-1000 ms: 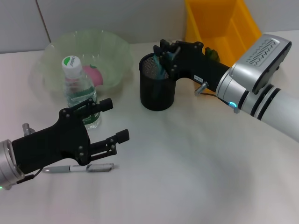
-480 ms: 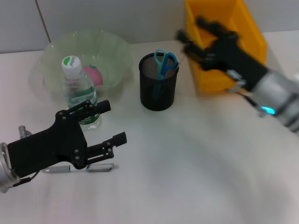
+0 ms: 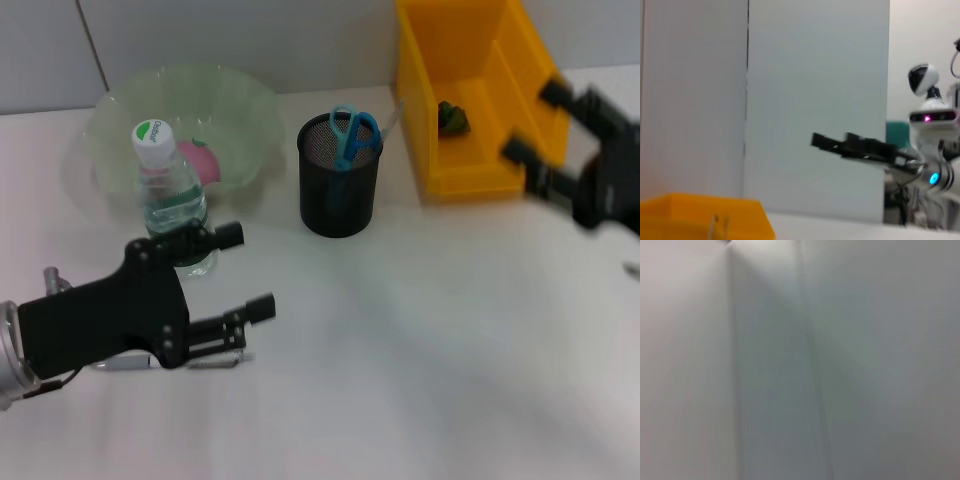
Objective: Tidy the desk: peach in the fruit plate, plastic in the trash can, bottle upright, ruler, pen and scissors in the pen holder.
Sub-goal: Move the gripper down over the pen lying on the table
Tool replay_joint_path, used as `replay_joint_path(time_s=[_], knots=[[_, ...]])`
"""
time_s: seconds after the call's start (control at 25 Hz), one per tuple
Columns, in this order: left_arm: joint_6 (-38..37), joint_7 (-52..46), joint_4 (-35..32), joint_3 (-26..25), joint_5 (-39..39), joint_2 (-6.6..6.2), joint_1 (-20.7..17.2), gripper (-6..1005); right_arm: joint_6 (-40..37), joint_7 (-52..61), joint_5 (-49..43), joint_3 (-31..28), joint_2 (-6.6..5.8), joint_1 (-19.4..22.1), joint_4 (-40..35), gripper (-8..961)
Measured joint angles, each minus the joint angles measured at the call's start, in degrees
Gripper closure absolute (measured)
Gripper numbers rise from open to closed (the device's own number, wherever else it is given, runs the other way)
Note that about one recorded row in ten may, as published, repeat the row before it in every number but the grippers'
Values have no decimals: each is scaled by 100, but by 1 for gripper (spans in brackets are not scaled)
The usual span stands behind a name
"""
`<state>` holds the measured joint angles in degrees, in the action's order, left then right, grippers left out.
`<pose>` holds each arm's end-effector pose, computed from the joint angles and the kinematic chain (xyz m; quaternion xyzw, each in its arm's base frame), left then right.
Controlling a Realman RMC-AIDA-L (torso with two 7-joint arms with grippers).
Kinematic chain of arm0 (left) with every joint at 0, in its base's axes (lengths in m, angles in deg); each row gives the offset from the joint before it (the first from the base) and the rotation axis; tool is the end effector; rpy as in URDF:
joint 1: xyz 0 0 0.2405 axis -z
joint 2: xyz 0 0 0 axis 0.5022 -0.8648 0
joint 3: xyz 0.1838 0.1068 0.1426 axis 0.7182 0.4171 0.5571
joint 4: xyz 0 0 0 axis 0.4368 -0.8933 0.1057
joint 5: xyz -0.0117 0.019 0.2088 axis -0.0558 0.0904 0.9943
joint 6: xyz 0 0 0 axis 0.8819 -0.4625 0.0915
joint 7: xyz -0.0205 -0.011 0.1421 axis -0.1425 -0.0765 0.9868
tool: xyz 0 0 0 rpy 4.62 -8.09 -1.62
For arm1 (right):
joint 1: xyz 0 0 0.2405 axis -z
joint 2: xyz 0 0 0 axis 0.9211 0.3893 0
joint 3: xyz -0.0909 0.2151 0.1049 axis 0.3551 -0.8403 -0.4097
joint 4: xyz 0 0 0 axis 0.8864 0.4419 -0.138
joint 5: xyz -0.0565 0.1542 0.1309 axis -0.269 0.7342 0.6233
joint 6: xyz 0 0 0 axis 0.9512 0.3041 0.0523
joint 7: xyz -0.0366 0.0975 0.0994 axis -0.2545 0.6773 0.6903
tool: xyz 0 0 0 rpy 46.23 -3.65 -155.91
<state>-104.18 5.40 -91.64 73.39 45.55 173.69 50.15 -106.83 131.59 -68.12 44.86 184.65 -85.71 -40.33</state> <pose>-0.2462 0.2804 -0.0160 -0.9216 -0.0716 -0.3622 0.1193 0.2844 0.2745 0.0382 -0.8189 0.1023 0.4702 0.3129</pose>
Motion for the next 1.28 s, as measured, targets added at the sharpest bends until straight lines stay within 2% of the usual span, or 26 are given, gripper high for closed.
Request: replay_joint_path(time_s=[0.12, 0.16, 0.2, 0.24, 0.28, 0.32, 0.36, 0.44, 0.48, 0.52, 0.56, 0.68, 0.72, 0.92, 1.08, 1.28], knots=[[150, -490, -830, 46, 648, 69, -173, 195, -115, 227, -609, -5, -36, 275, -450, 130], [387, -940, -1595, 235, 1119, 103, -327, 196, -113, 317, -755, -21, -66, 332, -527, 129], [387, -940, -1595, 235, 1119, 103, -327, 196, -108, 433, -877, -23, -115, 369, -560, 129], [554, -1176, -1936, 394, 1297, 102, -378, 196, -112, 538, -1001, -29, -173, 398, -577, 129], [960, -1687, -2645, 780, 1737, 88, -441, 196, -145, 680, -1235, -32, -305, 434, -564, 129], [960, -1687, -2645, 780, 1737, 88, -441, 196, -145, 680, -1235, -32, -305, 434, -564, 129], [1122, -1866, -2920, 940, 1977, 83, -447, 197, -158, 724, -1349, -34, -361, 451, -562, 129], [1391, -2227, -3445, 1262, 2612, 86, -408, 197, -167, 801, -1509, -32, -419, 478, -575, 129], [1500, -2573, -3823, 1541, 3182, 94, -282, 197, -162, 854, -1559, -30, -447, 485, -583, 129], [1500, -2573, -3823, 1541, 3182, 94, -282, 197, -162, 854, -1559, -30, -447, 485, -583, 129], [1501, -2780, -3970, 1682, 3509, 95, -172, 198, -139, 884, -1589, -30, -473, 488, -576, 130], [1393, -3438, -4273, 2138, 4537, 101, 324, 198, -129, 891, -1618, -30, -476, 489, -573, 130], [1393, -3438, -4273, 2138, 4537, 101, 324, 199, -129, 891, -1618, -30, -476, 489, -573, 130], [1299, -3913, -4217, 2517, 5413, 120, 868, 200, -99, 893, -1636, -30, -467, 490, -546, 129], [1201, -4100, -4145, 2619, 5803, 139, 1041, 200, -89, 898, -1639, -30, -435, 483, -546, 130], [1076, -4340, -4128, 2708, 5921, 147, 1115, 202, -20, 905, -1640, -30, -413, 450, -546, 130]])
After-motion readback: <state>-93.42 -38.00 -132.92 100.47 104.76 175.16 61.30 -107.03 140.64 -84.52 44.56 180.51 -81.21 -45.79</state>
